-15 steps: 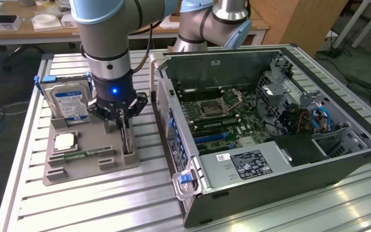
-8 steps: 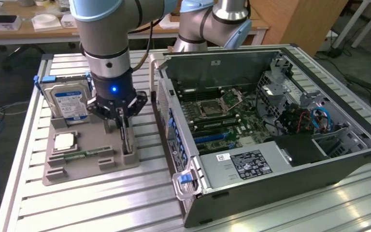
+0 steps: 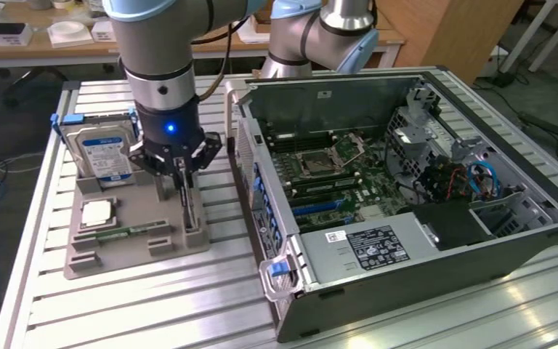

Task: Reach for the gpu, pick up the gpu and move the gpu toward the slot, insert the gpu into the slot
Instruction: 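Pick up the gpu and move the gpu toward the slot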

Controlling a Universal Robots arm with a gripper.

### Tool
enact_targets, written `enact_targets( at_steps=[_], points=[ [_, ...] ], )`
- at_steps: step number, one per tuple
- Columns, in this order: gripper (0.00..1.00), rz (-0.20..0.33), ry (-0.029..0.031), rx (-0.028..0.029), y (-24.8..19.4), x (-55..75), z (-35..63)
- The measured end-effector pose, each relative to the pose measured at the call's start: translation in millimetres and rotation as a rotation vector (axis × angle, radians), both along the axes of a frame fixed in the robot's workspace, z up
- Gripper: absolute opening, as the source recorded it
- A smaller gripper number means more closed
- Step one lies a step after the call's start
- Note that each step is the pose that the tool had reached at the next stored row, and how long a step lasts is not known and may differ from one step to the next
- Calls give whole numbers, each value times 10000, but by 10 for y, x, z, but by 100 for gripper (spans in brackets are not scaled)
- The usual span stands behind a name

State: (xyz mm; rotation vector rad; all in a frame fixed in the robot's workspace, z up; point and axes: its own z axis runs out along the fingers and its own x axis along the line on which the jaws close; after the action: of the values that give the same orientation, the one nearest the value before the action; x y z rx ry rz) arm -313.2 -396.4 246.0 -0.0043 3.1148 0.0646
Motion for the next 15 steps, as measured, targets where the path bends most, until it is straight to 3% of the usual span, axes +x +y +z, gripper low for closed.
enact_targets(
  at_steps=[15],
  points=[
    [26,0,0,0,0,0,237]
  ],
)
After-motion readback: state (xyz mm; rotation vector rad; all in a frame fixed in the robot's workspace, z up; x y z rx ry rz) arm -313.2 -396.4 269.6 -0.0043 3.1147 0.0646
